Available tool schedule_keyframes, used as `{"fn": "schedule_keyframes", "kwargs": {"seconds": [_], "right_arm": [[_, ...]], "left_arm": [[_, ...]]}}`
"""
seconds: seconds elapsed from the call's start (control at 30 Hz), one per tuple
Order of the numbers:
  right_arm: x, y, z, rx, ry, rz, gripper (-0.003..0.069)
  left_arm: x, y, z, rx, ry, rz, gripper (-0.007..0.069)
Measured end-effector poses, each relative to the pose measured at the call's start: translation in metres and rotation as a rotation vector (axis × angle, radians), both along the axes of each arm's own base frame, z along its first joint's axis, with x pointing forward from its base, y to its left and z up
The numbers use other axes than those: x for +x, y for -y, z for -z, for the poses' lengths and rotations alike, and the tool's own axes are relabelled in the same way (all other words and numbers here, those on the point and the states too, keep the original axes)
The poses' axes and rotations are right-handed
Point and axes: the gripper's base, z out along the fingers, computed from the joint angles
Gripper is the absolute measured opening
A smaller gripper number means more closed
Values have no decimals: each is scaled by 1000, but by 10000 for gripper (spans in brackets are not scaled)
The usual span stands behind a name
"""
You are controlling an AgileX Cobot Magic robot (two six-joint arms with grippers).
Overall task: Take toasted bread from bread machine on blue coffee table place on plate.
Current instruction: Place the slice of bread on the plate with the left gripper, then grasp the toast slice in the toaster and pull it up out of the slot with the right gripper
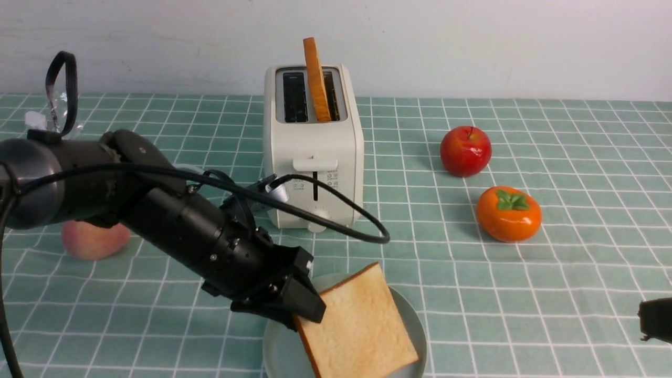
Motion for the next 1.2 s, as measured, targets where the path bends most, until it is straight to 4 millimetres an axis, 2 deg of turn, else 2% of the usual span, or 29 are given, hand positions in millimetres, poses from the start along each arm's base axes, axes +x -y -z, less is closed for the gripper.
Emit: {"fn": "schedule_keyframes", "kwargs": {"seconds": [0.07,0.2,0.3,0.37,0.43,0.5,0.57,0.6,0.63,0.67,0.7,0.77,0.8,0.83,0.93,0.97,1.0,1.13,1.2], "right_arm": [[0,0,0,0,0,0,129],[0,0,0,-7,9,-8,132],[3,-1,-5,-9,26,-13,135],[6,-1,-10,-9,32,-14,135],[19,-5,-24,-23,35,-18,136],[34,-9,-40,-34,31,-24,137],[57,-17,-52,-49,-6,-35,138],[59,-17,-53,-51,-9,-36,138],[79,-24,-63,-63,-28,-52,138],[96,-30,-64,-79,-50,-68,138],[98,-32,-65,-80,-52,-71,138],[129,-51,-77,-105,-37,-130,139],[141,-61,-77,-113,-40,-148,139],[143,-64,-81,-112,-27,-158,140],[184,-102,-93,-128,32,-220,148],[186,-105,-93,-129,35,-225,149],[205,-121,-96,-132,62,-242,160],[241,-150,-93,-123,104,-264,212],[262,-167,-84,-117,127,-271,268]], "left_arm": [[0,-5,-7,74,25,17,358],[0,-17,-36,197,104,-12,347],[-9,-29,-68,278,179,-84,260],[-15,-34,-80,296,198,-115,204],[-31,-44,-105,331,255,-157,64],[-47,-50,-122,322,308,-183,-13],[-72,-57,-137,299,364,-205,-14],[-75,-58,-136,299,363,-206,-14],[-97,-64,-144,279,413,-221,-14],[-109,-68,-145,271,436,-229,-14],[-112,-68,-145,269,440,-230,-14],[-141,-77,-141,247,495,-254,-14],[-149,-80,-138,242,510,-260,-14],[-151,-80,-135,242,506,-261,-14],[-184,-90,-124,197,563,-326,-14],[-185,-91,-124,195,567,-328,-14],[-197,-94,-119,170,584,-362,-14],[-217,-100,-110,133,604,-404,-14],[-226,-103,-106,119,615,-417,-14]]}}
